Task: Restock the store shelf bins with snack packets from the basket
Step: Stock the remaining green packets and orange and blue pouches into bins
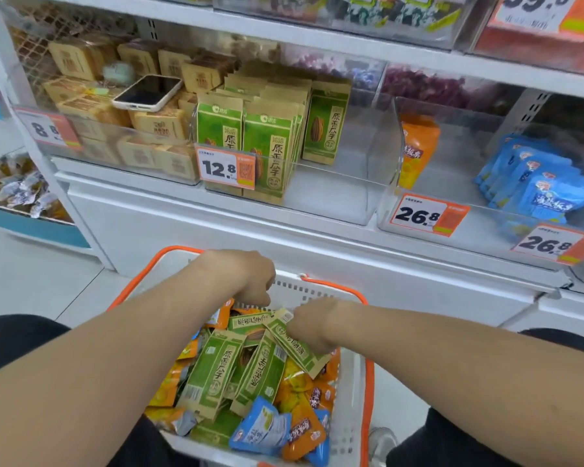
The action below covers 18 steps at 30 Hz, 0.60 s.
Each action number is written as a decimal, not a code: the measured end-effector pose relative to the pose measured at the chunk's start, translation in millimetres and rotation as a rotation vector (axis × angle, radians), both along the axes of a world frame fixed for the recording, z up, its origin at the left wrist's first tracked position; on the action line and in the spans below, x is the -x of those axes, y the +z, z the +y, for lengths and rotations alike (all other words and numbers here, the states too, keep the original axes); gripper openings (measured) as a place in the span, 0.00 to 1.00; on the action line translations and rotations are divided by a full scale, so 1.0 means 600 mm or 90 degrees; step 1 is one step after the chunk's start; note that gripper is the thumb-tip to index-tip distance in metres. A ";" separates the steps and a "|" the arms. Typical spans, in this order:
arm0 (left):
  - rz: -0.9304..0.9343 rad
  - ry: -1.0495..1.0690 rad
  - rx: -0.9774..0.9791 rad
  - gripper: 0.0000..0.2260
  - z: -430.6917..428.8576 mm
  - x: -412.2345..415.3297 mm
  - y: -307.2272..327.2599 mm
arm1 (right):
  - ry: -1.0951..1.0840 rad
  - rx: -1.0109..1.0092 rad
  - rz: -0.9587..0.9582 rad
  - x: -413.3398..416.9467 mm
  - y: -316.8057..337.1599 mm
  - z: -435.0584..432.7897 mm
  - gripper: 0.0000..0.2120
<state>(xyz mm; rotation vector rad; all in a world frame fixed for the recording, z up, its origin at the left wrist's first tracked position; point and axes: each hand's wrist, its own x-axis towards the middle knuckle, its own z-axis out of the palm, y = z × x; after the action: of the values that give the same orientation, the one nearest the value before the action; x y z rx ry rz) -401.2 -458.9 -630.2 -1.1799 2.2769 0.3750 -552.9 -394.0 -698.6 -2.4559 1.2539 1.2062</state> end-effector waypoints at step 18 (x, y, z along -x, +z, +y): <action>-0.006 -0.040 -0.006 0.06 -0.026 0.037 -0.063 | -0.237 -0.259 -0.046 0.035 -0.103 0.001 0.41</action>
<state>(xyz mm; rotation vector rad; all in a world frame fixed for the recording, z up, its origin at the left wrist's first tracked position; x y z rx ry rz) -423.3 -474.5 -668.3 -1.1008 2.2951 0.3563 -573.8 -393.3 -760.6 -1.8653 1.2297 1.1245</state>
